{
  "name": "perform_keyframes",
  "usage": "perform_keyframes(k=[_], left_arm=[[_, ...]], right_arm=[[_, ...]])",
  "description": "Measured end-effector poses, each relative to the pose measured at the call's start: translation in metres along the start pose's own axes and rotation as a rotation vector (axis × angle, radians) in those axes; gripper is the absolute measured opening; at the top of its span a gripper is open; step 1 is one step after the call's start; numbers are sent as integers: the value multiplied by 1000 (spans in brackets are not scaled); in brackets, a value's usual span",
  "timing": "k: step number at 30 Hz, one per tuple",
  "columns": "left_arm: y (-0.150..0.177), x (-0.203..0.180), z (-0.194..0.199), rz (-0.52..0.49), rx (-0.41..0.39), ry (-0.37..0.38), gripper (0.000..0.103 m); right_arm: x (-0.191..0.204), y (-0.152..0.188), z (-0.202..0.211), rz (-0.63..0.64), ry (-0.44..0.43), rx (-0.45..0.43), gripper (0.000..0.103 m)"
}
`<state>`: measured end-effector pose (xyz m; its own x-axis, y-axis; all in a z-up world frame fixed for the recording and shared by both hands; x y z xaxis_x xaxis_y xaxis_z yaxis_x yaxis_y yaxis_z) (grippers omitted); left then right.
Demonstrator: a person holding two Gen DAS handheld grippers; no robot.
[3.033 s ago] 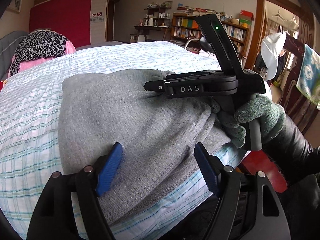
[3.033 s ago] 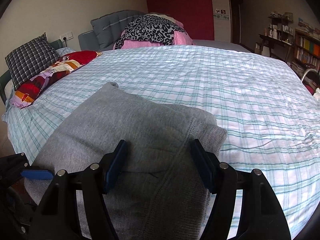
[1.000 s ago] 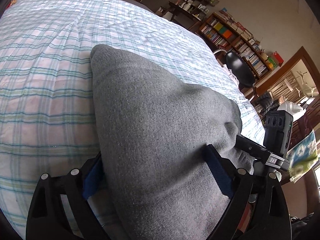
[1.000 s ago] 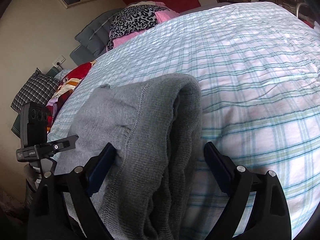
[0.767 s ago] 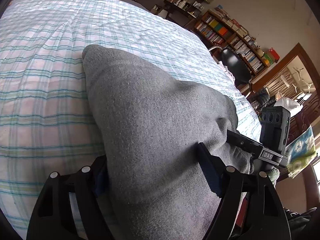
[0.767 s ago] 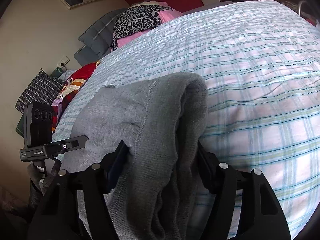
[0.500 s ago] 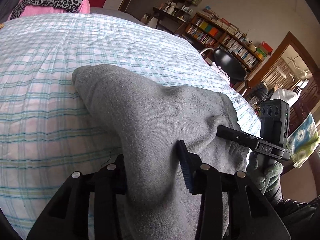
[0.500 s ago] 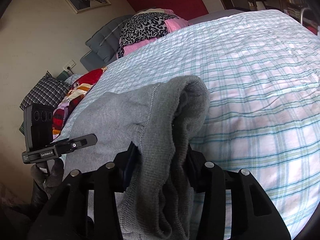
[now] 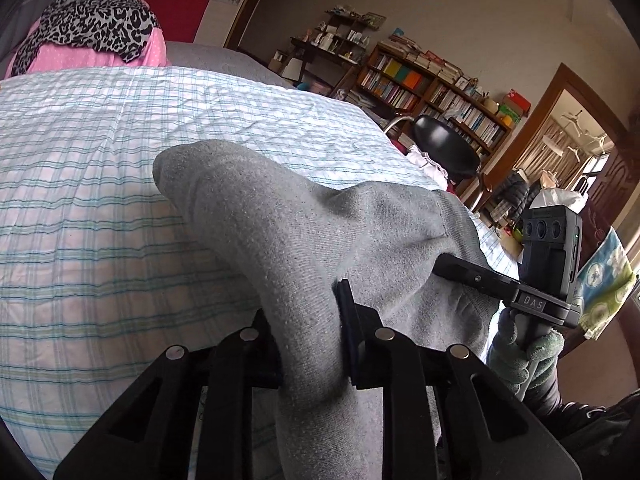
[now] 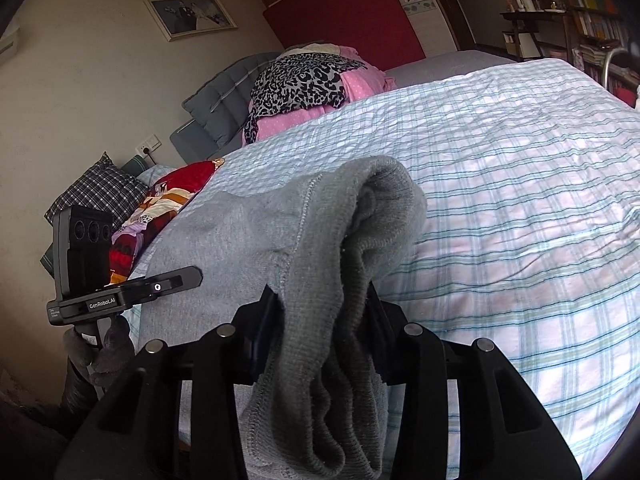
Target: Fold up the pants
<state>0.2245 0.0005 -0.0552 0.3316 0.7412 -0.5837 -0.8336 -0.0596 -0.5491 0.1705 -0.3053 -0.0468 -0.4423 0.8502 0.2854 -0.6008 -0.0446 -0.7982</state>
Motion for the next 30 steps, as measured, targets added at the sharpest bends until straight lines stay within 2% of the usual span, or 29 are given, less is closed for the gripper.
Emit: perform_keyframes(k=[7, 14, 22, 30], left_arm=[[-18, -12, -18, -24, 4, 6, 20], [-54, -53, -51, -91, 2, 44, 20], [-97, -98, -123, -132, 30, 70, 20], [-140, -101, -209, -114, 80, 63, 20]], right_arm=[[-12, -17, 14, -8, 48, -48, 41], [-59, -47, 41, -18, 133, -116, 41], [-131, -82, 49, -11, 229, -130, 41], [-209, -87, 8, -66, 274, -69, 41]])
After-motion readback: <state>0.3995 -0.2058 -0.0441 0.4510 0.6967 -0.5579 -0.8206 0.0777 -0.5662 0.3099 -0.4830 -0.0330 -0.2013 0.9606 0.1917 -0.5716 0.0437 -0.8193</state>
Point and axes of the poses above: each gripper's, at about its wrist camera, not at the fingertips, and z roughly against the way its jaws point, x to its left, y to its underside, the point moved 1 cm from there along -z, roughly the way its jaws point, and after that the axes turned 14 degrees about z, right-handed, at the moved point
